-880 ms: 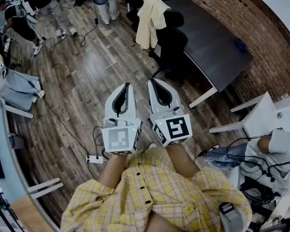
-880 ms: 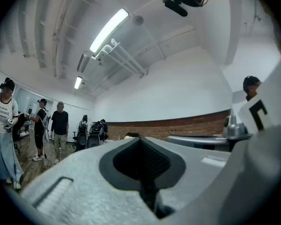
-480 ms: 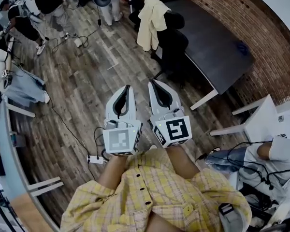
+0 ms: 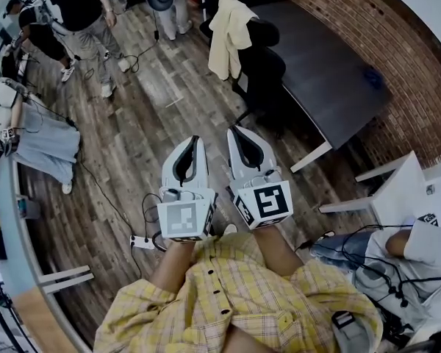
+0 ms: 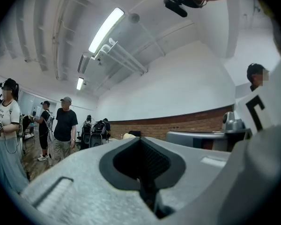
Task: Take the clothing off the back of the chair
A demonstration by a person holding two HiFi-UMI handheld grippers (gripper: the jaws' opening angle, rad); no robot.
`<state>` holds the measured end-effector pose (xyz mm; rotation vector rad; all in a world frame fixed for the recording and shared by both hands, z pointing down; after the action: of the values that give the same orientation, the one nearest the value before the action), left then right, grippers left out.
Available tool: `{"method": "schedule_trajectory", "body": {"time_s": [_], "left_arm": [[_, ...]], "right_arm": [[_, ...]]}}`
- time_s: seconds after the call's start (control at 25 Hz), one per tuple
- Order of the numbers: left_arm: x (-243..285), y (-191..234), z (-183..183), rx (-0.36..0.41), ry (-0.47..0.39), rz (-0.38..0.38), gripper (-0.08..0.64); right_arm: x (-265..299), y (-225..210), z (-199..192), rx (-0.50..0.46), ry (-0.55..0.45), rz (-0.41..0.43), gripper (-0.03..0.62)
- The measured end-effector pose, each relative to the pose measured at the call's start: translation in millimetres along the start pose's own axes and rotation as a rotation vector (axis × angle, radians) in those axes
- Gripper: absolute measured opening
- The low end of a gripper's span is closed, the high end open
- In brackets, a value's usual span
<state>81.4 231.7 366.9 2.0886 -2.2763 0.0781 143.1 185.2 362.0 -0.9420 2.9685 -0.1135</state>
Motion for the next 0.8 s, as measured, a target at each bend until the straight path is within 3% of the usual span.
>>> {"method": "schedule_trajectory", "body": {"time_s": [0.4,0.8], "left_arm": [[27.9,-0.4,-10.7,-0.003,0.005,0.008,0.0],[89.6,34.3,-15.2,-0.028,-0.003,-0.016,0.0]], "right_arm": [[14.2,-22.5,-7.6,-0.001,0.007,0.0,-0.003],[78.4,-44.1,-13.3,-0.019,0.017,-0.028,-0.003]]}}
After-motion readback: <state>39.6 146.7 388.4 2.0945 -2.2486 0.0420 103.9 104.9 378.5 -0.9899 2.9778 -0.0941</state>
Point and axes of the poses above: the fingertips, and each gripper's own axes: x forward along the fingers, y to its left, z out of its top, the point moved 1 cm from there along -x, backward along the fingers, and after that the axes turned 7 degrees about y, right-handed, at the moved point
